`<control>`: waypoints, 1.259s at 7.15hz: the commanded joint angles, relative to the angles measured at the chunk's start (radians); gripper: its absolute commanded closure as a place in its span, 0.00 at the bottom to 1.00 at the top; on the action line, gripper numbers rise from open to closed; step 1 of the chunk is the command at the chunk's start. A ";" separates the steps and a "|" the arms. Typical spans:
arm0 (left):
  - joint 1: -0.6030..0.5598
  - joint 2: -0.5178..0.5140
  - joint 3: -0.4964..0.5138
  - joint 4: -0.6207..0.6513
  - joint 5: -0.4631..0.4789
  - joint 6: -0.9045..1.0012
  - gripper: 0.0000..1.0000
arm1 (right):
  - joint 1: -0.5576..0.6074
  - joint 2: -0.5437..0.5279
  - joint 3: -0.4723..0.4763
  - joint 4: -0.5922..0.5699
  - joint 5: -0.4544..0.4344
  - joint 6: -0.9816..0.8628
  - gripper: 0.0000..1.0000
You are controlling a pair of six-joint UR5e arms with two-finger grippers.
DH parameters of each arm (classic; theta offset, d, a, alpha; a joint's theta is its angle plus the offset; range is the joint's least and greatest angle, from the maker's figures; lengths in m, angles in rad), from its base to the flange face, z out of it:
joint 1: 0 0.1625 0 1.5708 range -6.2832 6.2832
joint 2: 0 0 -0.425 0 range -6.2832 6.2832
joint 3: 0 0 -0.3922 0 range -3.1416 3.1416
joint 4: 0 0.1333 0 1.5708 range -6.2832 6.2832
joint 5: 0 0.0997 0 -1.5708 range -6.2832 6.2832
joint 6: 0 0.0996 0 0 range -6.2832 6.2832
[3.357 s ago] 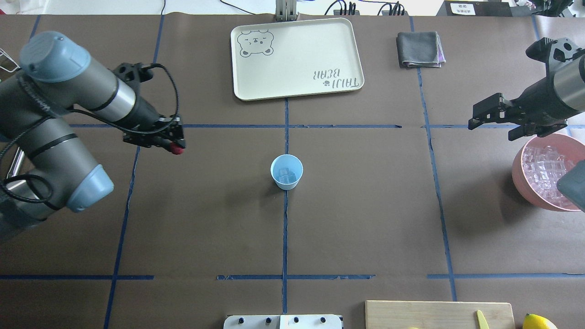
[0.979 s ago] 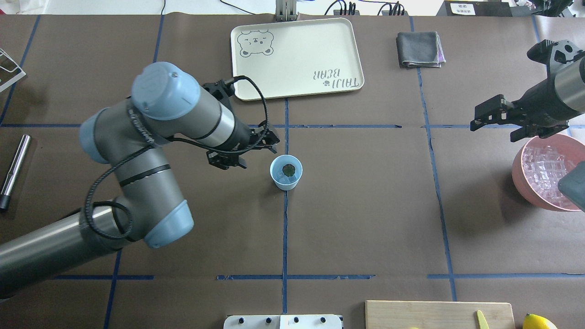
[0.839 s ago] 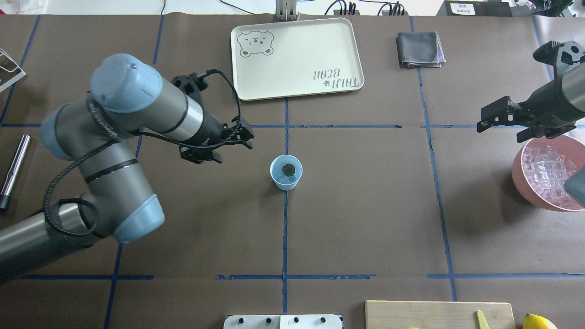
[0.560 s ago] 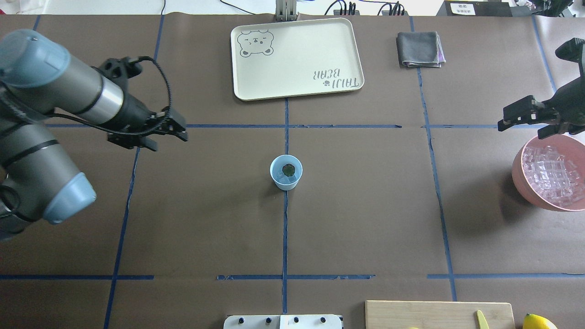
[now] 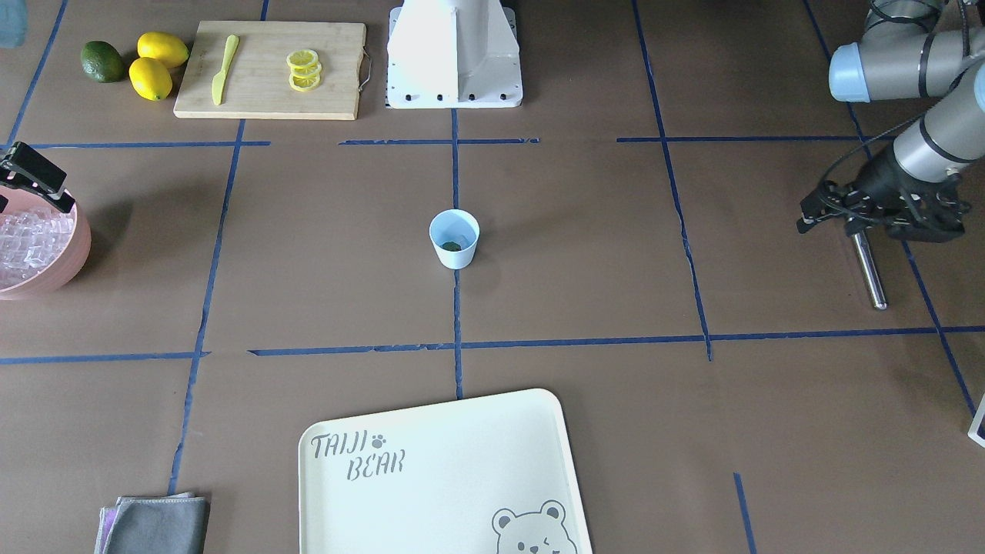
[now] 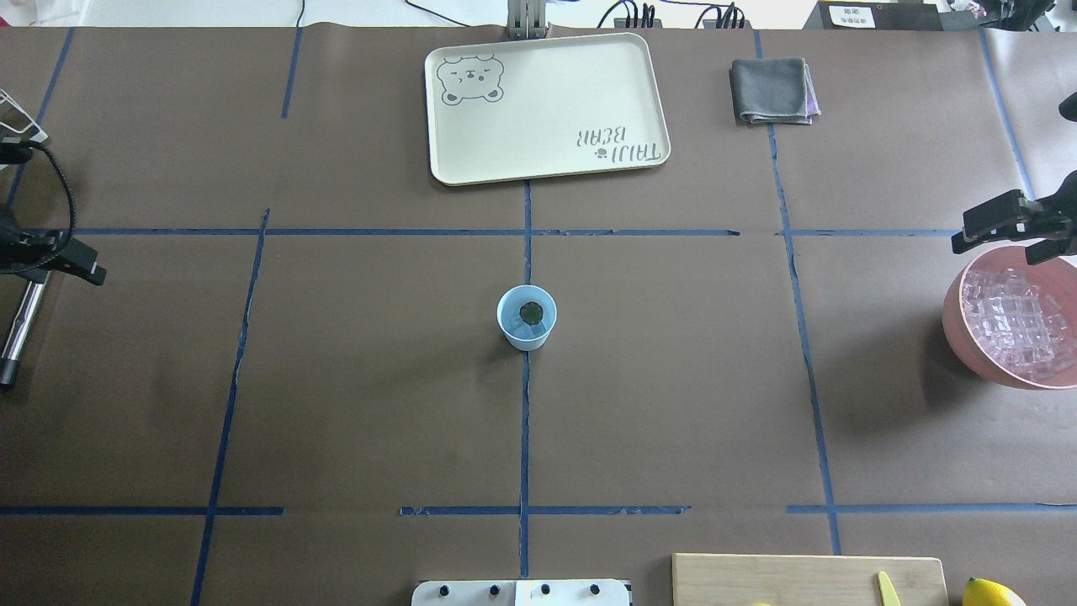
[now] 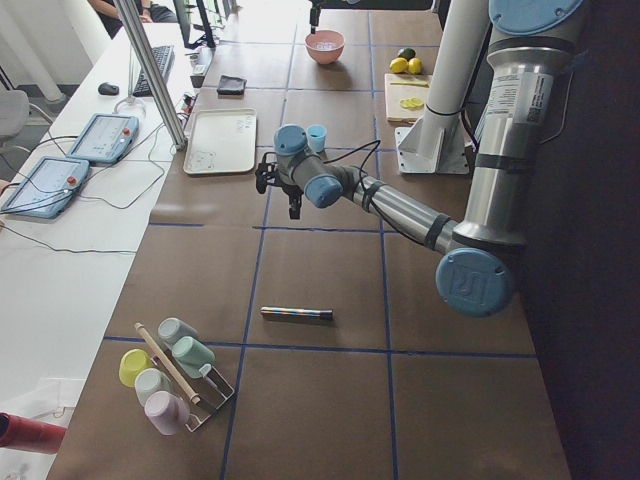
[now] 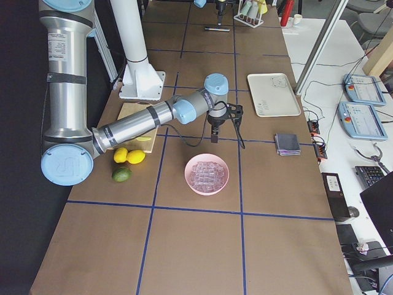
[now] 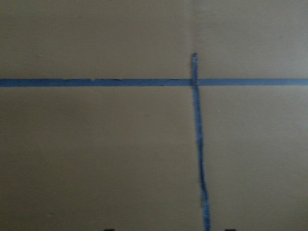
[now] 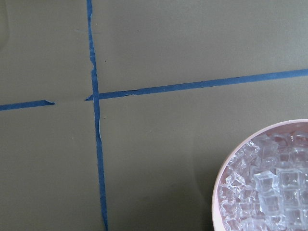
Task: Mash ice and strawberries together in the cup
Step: 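Withdraw the left gripper toward the metal muddler, then lower the left gripper and grasp the metal muddler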
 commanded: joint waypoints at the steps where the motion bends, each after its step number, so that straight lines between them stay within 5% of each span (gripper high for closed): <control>1: -0.020 -0.008 0.160 -0.011 0.001 0.070 0.15 | 0.000 -0.047 0.032 0.002 -0.004 0.001 0.01; 4: -0.020 -0.145 0.368 -0.011 0.001 0.076 0.17 | 0.000 -0.056 0.046 0.003 -0.005 0.009 0.01; 9: -0.068 -0.158 0.407 -0.004 -0.010 0.113 0.18 | 0.000 -0.047 0.040 0.002 -0.008 0.009 0.01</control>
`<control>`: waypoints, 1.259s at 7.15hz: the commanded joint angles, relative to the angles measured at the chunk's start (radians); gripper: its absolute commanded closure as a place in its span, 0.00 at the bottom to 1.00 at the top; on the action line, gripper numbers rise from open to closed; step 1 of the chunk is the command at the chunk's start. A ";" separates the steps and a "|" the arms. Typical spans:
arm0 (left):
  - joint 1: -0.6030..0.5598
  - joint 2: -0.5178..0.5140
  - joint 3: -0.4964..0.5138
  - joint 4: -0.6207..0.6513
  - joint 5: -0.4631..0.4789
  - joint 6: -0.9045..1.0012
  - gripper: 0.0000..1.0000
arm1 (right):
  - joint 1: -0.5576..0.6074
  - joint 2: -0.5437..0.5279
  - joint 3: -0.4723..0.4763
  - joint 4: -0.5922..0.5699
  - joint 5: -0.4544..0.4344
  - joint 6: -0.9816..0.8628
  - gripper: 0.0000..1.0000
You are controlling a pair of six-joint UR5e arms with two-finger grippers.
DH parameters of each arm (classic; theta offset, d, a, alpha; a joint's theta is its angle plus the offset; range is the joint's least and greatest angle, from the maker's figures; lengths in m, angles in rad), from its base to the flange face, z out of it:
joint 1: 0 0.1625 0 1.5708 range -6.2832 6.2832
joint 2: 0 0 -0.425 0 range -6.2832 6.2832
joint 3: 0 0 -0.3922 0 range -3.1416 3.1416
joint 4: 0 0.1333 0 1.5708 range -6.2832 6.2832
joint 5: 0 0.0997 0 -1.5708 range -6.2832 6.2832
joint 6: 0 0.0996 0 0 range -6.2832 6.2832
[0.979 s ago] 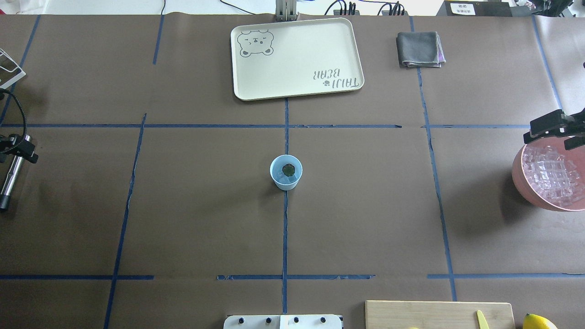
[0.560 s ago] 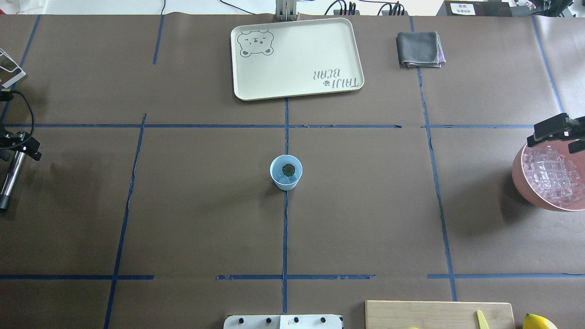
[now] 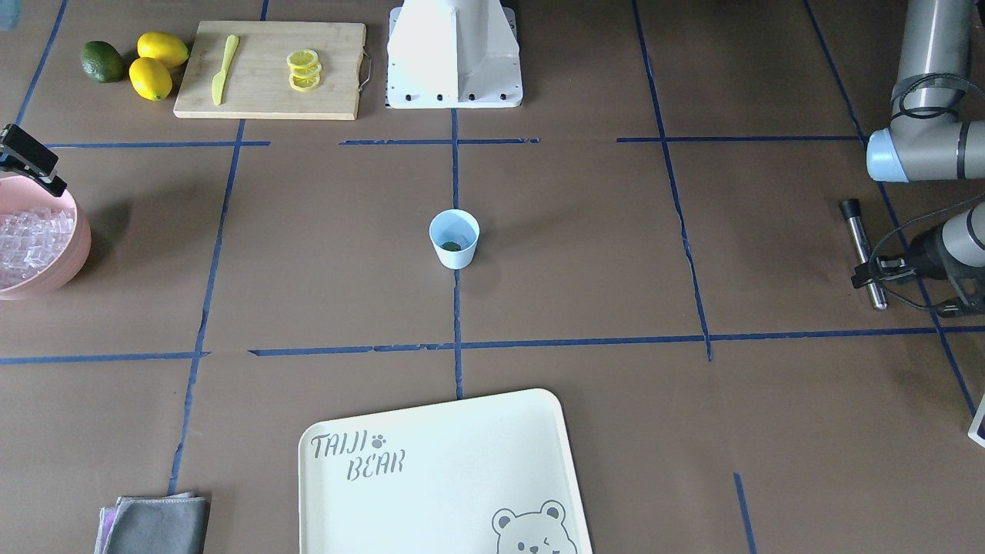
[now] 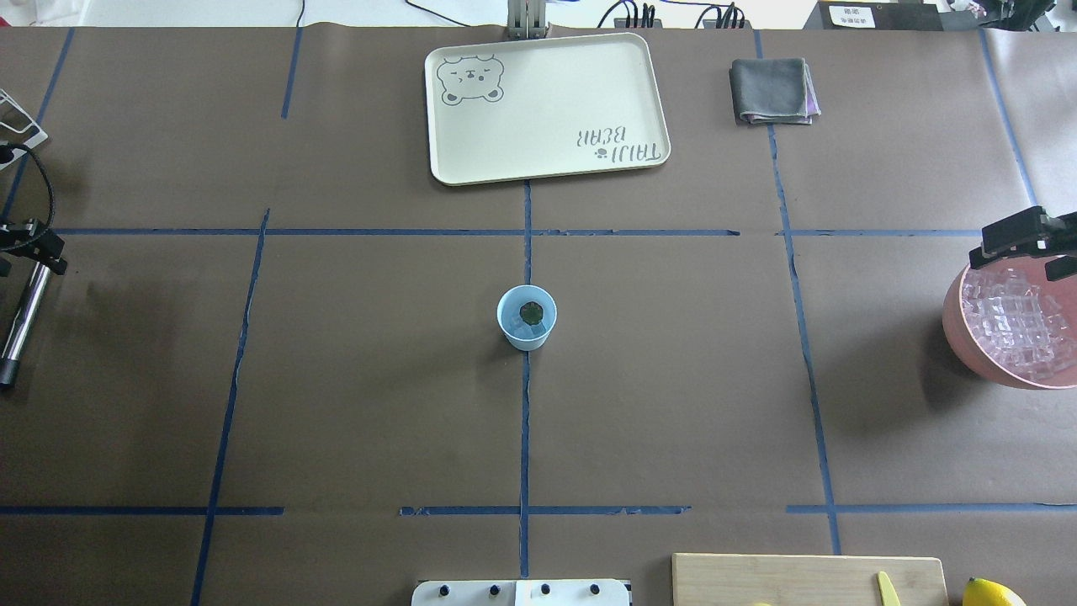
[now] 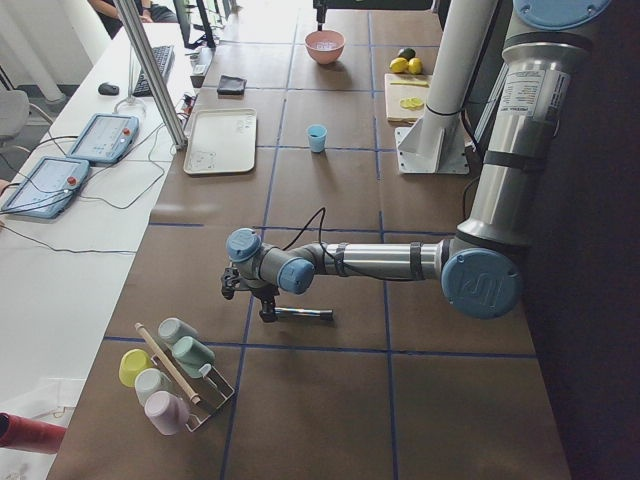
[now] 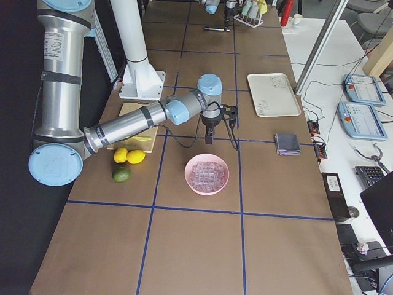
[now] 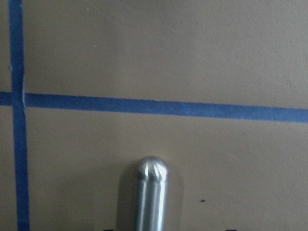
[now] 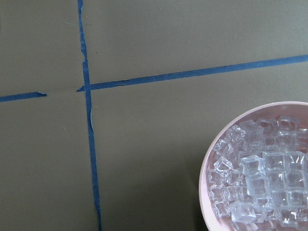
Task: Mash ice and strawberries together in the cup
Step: 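Lower the left gripper and grasp the metal muddler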
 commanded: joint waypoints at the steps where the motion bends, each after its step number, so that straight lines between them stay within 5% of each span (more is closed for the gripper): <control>1: 0.001 0.001 0.014 -0.004 -0.007 0.004 0.18 | 0.000 0.004 0.000 0.000 -0.001 0.000 0.01; 7: 0.014 -0.001 0.031 -0.004 -0.008 0.001 0.24 | 0.000 0.004 -0.001 -0.001 -0.001 0.000 0.00; 8: 0.013 -0.001 0.031 -0.004 -0.008 0.001 0.37 | 0.000 0.006 0.000 -0.001 -0.001 0.000 0.01; 9: 0.013 -0.001 0.031 -0.004 -0.008 0.001 0.61 | 0.000 0.006 0.002 -0.001 0.002 0.000 0.01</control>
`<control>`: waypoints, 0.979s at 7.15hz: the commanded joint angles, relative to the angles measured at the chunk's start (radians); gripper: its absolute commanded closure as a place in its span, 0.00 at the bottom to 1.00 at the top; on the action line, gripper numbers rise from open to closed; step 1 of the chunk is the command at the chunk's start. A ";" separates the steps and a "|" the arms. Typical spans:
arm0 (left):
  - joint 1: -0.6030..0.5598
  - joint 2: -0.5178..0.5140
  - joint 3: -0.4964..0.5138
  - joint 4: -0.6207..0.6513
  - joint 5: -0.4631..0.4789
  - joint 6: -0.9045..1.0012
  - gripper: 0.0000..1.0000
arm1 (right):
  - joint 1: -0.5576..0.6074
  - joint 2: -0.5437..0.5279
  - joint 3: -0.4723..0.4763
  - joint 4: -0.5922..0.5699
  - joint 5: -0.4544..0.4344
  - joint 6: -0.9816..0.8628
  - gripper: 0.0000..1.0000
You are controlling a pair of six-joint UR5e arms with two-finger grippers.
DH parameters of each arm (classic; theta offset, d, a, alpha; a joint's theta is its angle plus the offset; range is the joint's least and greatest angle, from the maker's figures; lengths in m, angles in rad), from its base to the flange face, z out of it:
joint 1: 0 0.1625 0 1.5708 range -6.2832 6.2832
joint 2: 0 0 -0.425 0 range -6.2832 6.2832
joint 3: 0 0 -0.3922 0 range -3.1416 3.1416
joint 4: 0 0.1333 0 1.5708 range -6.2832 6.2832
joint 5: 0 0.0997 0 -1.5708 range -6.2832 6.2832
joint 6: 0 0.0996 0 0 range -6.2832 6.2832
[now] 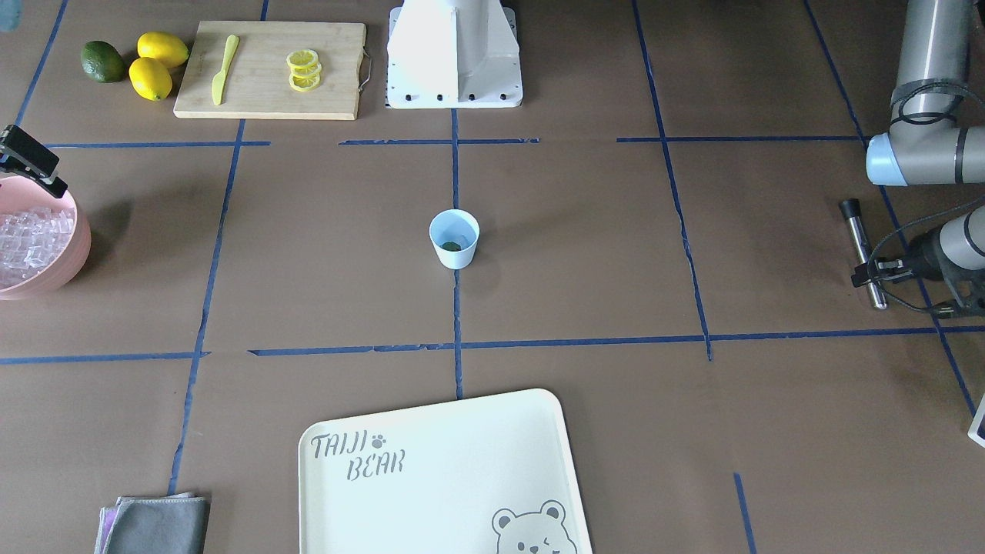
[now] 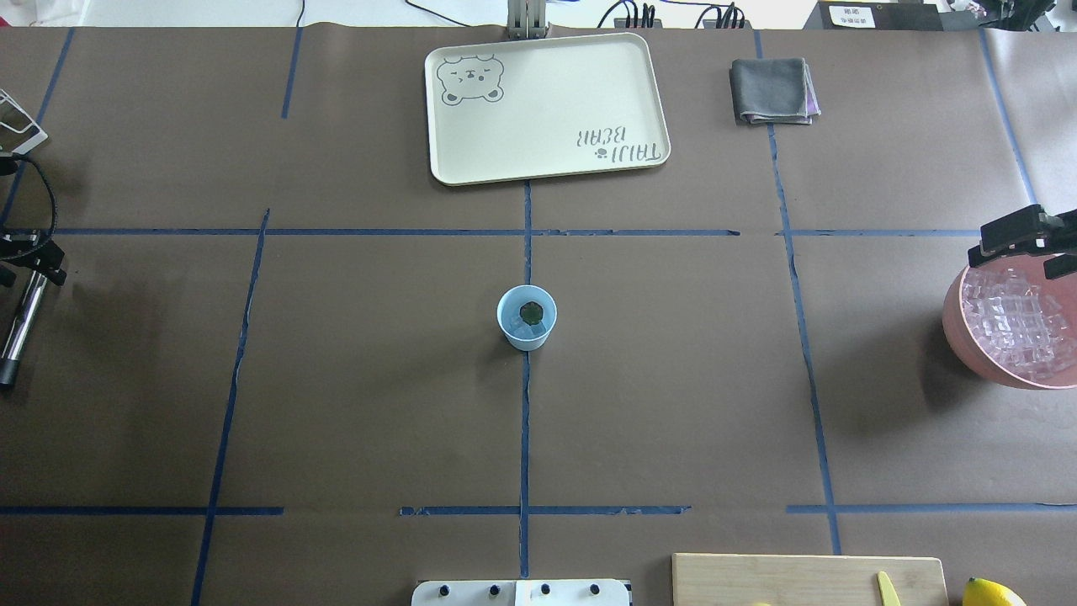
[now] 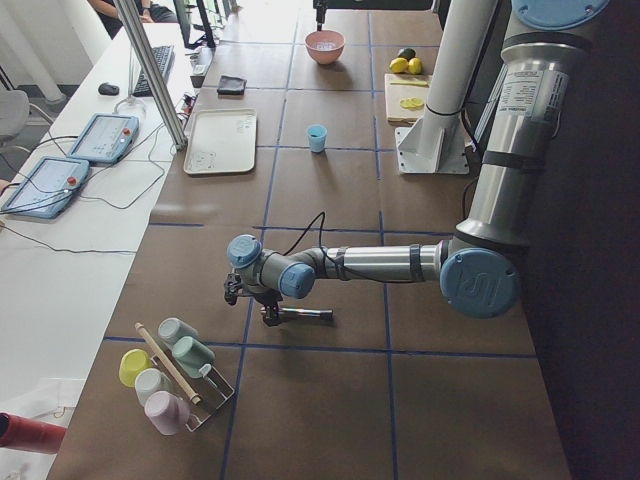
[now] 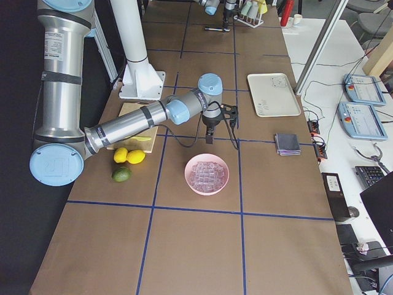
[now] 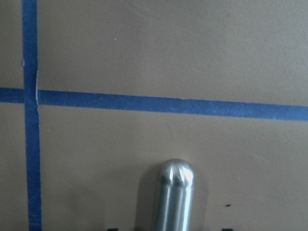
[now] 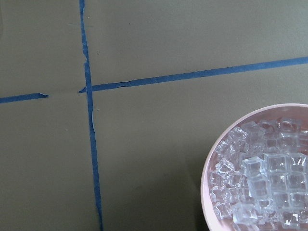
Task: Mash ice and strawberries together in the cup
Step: 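Lower the left gripper and grasp the metal muddler, then lift the muddler with the left gripper and carry it over the blue cup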
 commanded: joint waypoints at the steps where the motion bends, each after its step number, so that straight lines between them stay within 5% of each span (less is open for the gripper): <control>1: 0.000 0.000 0.001 0.000 0.000 0.000 0.86 | 0.000 0.001 0.000 0.000 0.002 0.000 0.01; 2: 0.000 -0.002 -0.007 0.001 -0.002 -0.002 1.00 | 0.000 0.001 0.000 0.000 0.001 0.000 0.01; 4: -0.001 0.000 -0.100 0.003 -0.099 -0.046 1.00 | 0.000 0.004 0.003 0.000 0.008 0.000 0.01; 7: 0.114 -0.087 -0.382 0.007 -0.098 -0.358 1.00 | 0.000 0.008 0.002 0.000 0.009 0.000 0.01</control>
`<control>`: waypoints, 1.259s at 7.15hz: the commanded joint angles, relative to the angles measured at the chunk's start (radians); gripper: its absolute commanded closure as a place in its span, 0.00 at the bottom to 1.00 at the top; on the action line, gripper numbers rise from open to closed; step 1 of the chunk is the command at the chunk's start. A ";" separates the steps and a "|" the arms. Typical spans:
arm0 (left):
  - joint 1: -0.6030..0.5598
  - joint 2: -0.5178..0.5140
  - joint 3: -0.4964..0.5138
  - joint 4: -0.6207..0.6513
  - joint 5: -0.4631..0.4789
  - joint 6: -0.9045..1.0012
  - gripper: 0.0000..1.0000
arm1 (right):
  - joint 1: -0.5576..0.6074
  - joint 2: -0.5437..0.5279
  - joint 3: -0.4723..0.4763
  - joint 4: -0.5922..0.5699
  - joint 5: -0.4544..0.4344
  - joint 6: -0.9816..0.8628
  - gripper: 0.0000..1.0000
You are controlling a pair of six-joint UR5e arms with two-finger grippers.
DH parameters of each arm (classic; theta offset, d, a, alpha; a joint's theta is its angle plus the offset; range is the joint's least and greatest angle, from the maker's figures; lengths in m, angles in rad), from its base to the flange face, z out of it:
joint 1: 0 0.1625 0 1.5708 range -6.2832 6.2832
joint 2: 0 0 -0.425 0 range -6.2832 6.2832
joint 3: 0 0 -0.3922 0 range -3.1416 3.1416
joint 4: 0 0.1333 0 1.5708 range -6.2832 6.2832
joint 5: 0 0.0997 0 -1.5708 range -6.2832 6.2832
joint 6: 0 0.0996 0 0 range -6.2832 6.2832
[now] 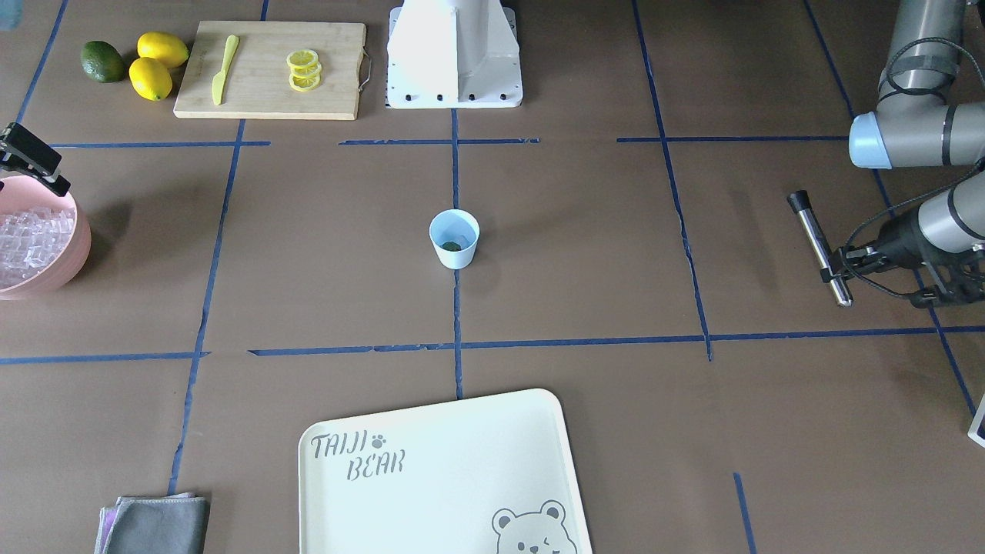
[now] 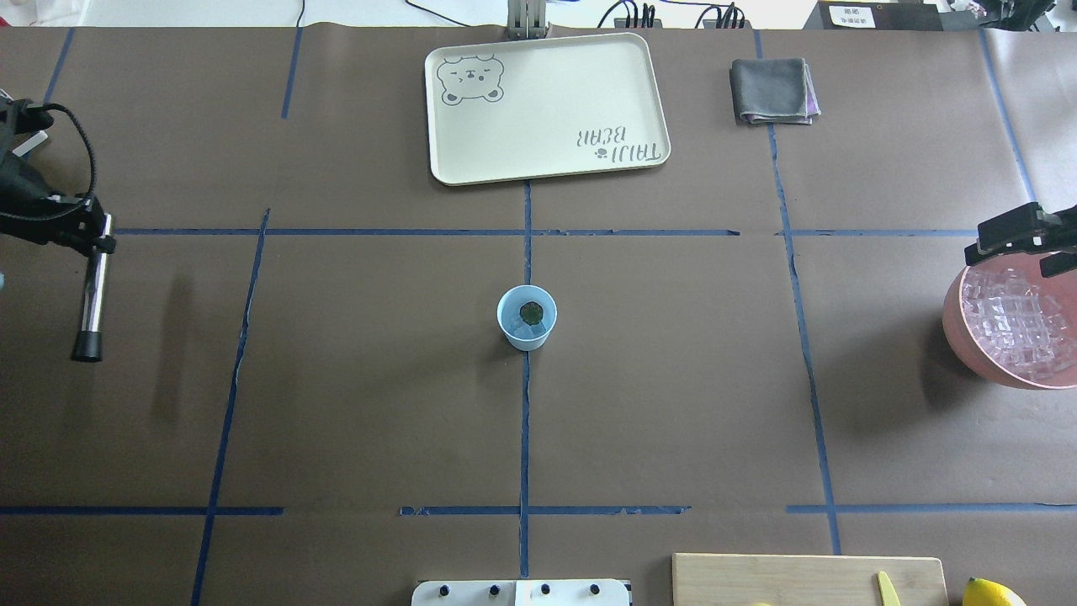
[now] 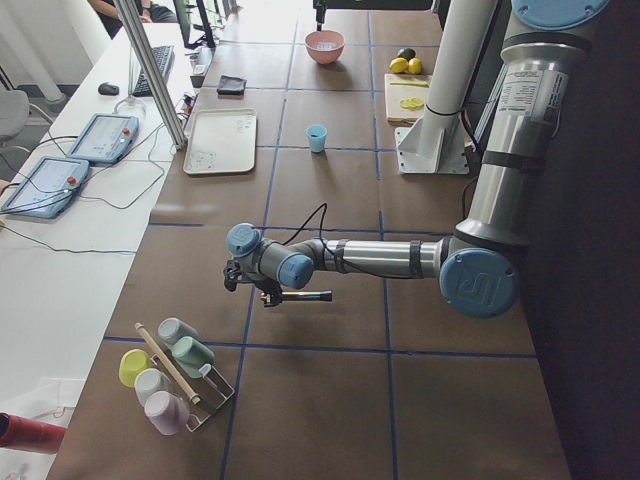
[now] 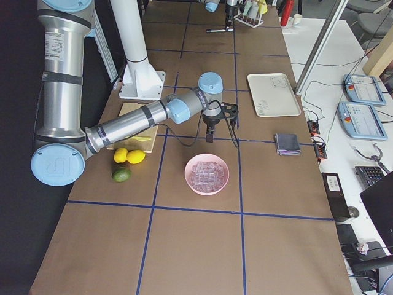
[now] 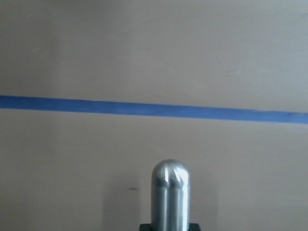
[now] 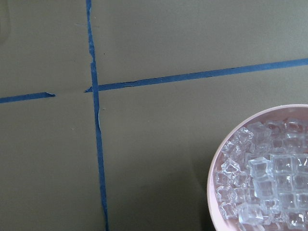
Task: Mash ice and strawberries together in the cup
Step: 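Lift the muddler with the left gripper and carry it over the blue cup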
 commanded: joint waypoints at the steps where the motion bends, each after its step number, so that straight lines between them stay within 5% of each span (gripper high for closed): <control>1: 0.151 -0.093 -0.187 0.001 0.011 -0.169 1.00 | 0.003 0.004 -0.001 0.000 0.000 0.000 0.01; 2: 0.203 -0.161 -0.251 -0.001 0.043 -0.247 1.00 | 0.005 0.005 -0.003 0.000 0.000 -0.002 0.00; 4: 0.463 -0.276 -0.376 -0.033 0.409 -0.274 1.00 | 0.005 0.010 -0.004 0.000 -0.003 -0.005 0.01; 7: 0.556 -0.321 -0.367 -0.488 0.783 -0.219 0.99 | 0.024 0.027 0.003 -0.002 0.000 -0.005 0.01; 9: 0.602 -0.330 -0.378 -0.536 0.940 -0.138 0.97 | 0.032 0.025 0.014 -0.005 0.002 -0.005 0.01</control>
